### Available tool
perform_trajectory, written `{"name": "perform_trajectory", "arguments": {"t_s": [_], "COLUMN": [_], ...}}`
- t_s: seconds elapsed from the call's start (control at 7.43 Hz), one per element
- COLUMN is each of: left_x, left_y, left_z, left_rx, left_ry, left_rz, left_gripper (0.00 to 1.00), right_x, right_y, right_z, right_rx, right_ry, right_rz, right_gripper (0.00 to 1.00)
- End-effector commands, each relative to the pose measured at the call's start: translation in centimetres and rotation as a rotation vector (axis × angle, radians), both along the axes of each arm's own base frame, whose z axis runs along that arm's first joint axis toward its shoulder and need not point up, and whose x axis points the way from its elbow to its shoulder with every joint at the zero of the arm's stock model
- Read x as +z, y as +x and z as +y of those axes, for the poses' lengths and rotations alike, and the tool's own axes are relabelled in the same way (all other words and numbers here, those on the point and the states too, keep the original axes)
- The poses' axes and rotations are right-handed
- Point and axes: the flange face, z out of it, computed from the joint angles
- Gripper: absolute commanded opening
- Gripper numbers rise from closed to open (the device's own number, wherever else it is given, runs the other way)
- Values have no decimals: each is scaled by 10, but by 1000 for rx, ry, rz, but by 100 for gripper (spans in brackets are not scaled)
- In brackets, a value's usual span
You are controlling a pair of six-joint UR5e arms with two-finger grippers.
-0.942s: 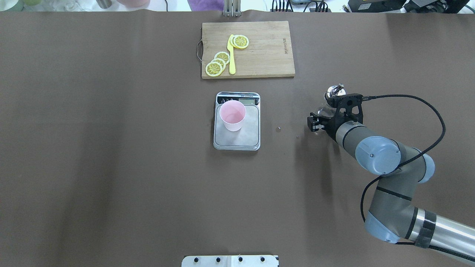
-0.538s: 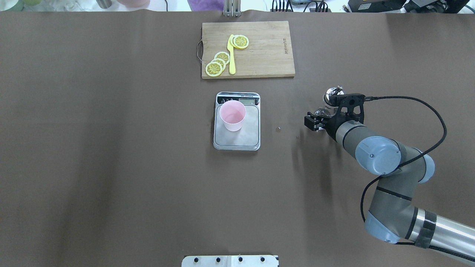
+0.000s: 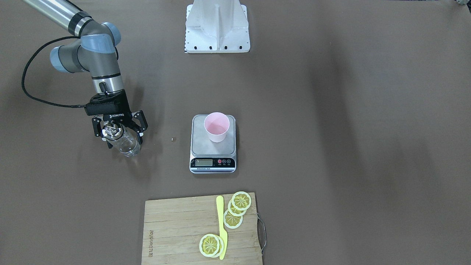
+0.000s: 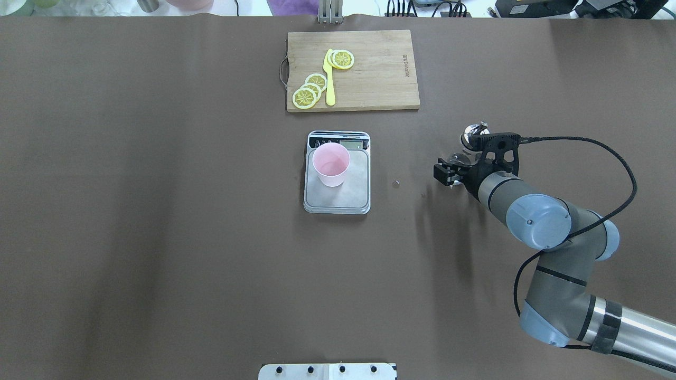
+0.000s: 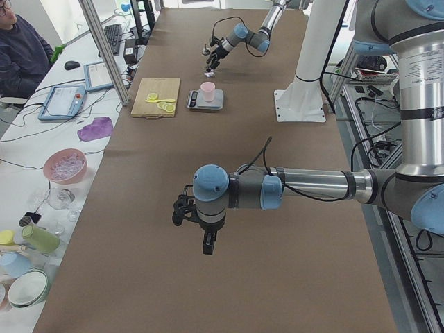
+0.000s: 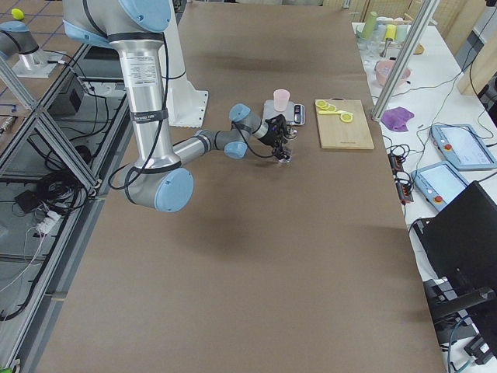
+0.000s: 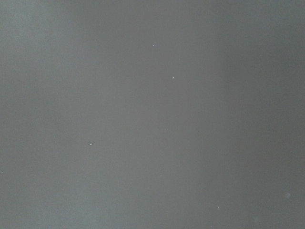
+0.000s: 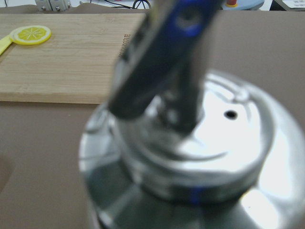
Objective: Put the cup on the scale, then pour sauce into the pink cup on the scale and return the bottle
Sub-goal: 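Open the right gripper and release the bottle's lid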
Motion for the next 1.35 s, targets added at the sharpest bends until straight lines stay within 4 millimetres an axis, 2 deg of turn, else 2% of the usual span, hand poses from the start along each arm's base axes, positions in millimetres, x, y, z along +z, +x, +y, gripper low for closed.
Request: {"name": "perform_trajectory", "arguments": {"t_s": [0.0,0.13,0.27,0.54,0.81,0.94,1.08,1.21], "left_x": [0,0,0,-1,-1,-1,-5,-5], "left_y": [0,0,0,0,0,0,0,0], "left_z": [0,0,0,0,0,0,0,-1], "left_rx": [1,1,1,0,0,0,0,0], "left_ry": [2,2,2,3,4,4,10,11], "left_rz": [-1,1,1,1,1,1,1,1], "left_gripper": [98,98,98,98,98,98,98,98], "right_x": [3,2,-2,-3,-1,-2,-4,3], "right_y": [-5,-8,-3,22,5,0,12,36], "right_z": [12,19,36,75,120,136,147,152], "right_rx": [22,33,33,25,54,55,46,39], "right_ry": [15,19,34,44,60,67,67,60], "right_rz": [11,3,-3,-19,-41,-51,-55,-38], "right_gripper": [100,100,100,100,100,100,100,100]}}
